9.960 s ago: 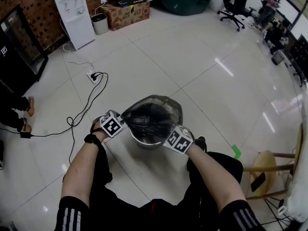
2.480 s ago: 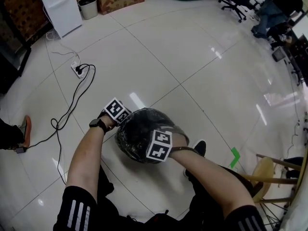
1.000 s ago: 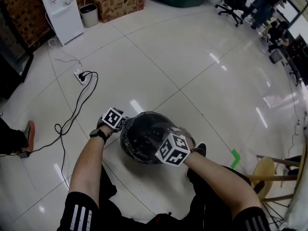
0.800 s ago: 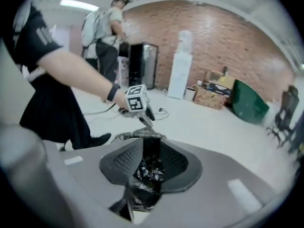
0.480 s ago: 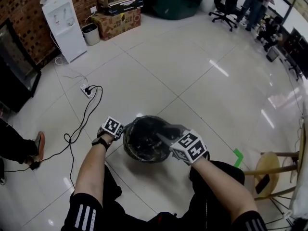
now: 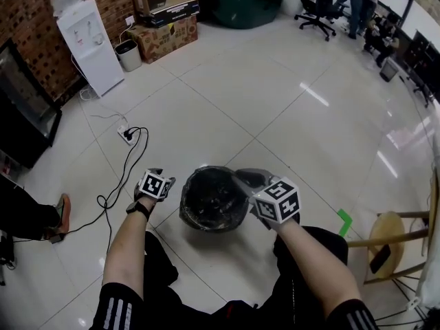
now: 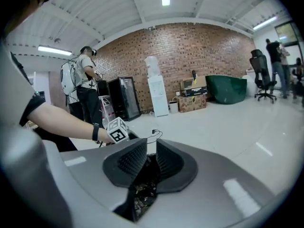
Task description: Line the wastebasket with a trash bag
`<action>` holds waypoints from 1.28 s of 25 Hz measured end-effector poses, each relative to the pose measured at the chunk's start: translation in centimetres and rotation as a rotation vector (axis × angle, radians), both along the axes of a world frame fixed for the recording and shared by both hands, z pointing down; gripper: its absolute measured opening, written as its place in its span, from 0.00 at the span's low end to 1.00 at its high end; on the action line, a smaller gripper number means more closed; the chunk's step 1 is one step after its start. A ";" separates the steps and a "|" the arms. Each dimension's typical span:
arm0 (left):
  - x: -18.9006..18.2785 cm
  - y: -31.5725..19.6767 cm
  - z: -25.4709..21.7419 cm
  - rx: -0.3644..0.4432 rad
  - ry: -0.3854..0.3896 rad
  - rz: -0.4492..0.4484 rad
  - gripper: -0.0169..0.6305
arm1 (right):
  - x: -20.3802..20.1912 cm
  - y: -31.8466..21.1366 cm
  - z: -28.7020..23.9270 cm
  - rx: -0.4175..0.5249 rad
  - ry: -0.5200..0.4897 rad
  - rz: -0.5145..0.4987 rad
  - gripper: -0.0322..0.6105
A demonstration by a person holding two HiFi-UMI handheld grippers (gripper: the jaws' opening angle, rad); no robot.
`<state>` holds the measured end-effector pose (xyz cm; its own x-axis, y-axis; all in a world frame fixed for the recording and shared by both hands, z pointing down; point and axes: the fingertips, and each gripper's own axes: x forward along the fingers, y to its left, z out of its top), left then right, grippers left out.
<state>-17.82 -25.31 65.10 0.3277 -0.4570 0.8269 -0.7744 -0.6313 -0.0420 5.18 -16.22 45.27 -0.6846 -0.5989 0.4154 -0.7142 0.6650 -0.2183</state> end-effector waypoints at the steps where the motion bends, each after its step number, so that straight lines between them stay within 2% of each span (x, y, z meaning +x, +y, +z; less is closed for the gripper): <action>1: -0.3 0.0 -1.7 0.039 -0.005 0.006 0.41 | 0.3 -0.3 -0.2 0.002 -0.015 0.012 0.12; 3: -0.2 0.5 -5.7 0.104 0.005 0.028 0.36 | 0.5 -0.7 -0.6 0.009 -0.033 0.016 0.06; 7: 3.0 2.8 -13.2 0.186 0.078 0.086 0.16 | -0.6 -0.1 -1.0 0.010 -0.040 -0.030 0.06; 8: 4.2 3.9 -14.7 0.200 0.101 0.107 0.14 | -0.9 0.2 -1.0 0.006 -0.034 -0.043 0.06; 12: 7.9 8.7 -18.8 0.249 0.151 0.166 0.21 | -2.1 2.4 -1.7 -0.008 -0.011 -0.098 0.06; 16: 10.2 13.1 -20.3 0.213 0.255 0.169 0.29 | -1.9 5.0 -3.7 0.026 0.001 -0.134 0.06; 18: 10.6 15.1 -20.7 0.216 0.281 0.180 0.32 | -1.4 5.9 -4.3 0.032 -0.009 -0.133 0.06; 23: 10.8 17.4 -20.3 0.248 0.220 0.275 0.35 | -0.7 5.9 -2.4 0.018 0.029 -0.128 0.06; 28: 11.3 16.4 -20.4 0.270 0.198 0.317 0.35 | -2.6 4.9 -2.3 0.100 0.141 -0.196 0.06; 32: 11.1 15.6 -20.6 0.269 0.184 0.323 0.36 | -2.8 4.3 -1.6 0.093 0.170 -0.204 0.06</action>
<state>-6.77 -9.74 44.50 0.6188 -0.4977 0.6077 -0.5500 -0.8269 -0.1173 2.43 -11.90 43.70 -0.7201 -0.4968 0.4845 -0.5846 0.8104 -0.0380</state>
